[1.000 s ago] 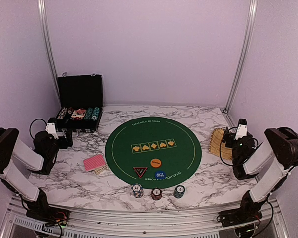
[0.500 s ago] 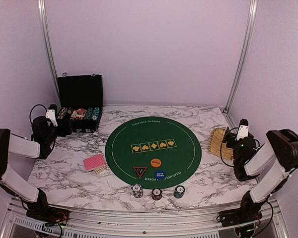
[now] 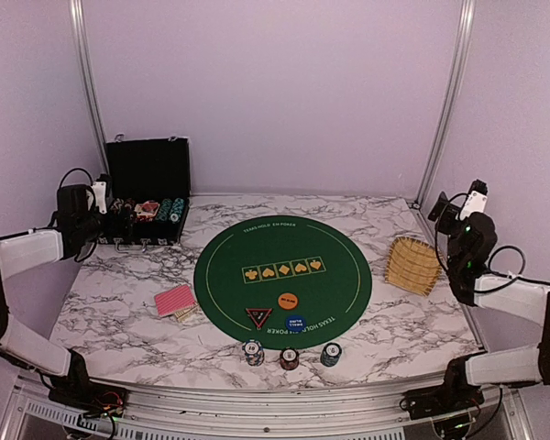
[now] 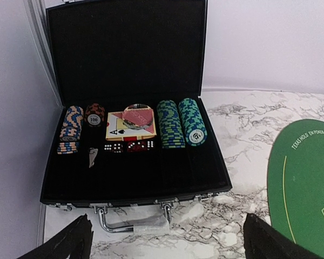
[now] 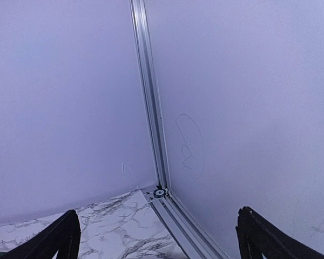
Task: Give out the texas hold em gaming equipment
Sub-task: Move the all-in button to the poker table mat.
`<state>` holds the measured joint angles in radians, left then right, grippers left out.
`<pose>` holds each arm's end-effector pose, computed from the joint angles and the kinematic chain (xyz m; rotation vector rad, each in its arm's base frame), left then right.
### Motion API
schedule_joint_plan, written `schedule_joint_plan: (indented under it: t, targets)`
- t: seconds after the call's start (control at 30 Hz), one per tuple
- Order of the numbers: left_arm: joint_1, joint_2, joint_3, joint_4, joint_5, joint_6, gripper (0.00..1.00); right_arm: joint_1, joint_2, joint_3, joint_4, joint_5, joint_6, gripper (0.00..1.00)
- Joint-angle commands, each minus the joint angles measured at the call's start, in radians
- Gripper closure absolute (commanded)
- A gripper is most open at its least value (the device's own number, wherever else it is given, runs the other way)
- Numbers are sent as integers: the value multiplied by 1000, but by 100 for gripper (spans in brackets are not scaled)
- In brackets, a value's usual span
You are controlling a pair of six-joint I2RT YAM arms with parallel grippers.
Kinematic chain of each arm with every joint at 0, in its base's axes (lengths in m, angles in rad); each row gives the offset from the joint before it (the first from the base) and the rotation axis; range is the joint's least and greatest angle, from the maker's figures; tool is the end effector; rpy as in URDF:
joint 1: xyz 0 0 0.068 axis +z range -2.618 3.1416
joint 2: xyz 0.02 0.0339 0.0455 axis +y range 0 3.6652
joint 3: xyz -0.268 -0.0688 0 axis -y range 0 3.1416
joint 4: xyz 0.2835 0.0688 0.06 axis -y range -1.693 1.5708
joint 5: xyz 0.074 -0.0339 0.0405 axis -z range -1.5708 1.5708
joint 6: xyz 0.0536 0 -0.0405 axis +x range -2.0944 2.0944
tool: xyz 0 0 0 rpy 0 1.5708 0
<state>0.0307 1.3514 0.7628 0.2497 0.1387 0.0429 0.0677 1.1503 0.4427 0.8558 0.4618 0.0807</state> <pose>0.3507 0.0034 0.2253 0.1053 1.9043 -0.0826 0.2866 -0.0045 0.2375 0.3884 1.3881 -0.2064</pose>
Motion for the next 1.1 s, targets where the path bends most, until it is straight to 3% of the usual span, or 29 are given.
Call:
schedule_joint_plan:
  t: [0.0, 0.17, 0.37, 0.57, 0.93, 1.07]
  targets:
    - [9, -29, 127, -300, 64, 15, 1, -9, -30, 150, -386, -5, 136, 1]
    - [13, -59, 208, -464, 66, 53, 1, -10, 25, 366, -754, -40, 307, 1]
    - [18, -76, 268, -595, 76, 62, 1, 37, 82, 428, -812, -434, 296, 1]
    - [19, -77, 289, -666, 88, 68, 1, 299, 184, 574, -998, -349, 261, 1]
    - [18, -83, 320, -785, 160, 107, 1, 677, 445, 796, -1208, -331, 221, 14]
    - [18, -76, 343, -819, 158, 124, 1, 806, 561, 859, -1264, -363, 185, 24]
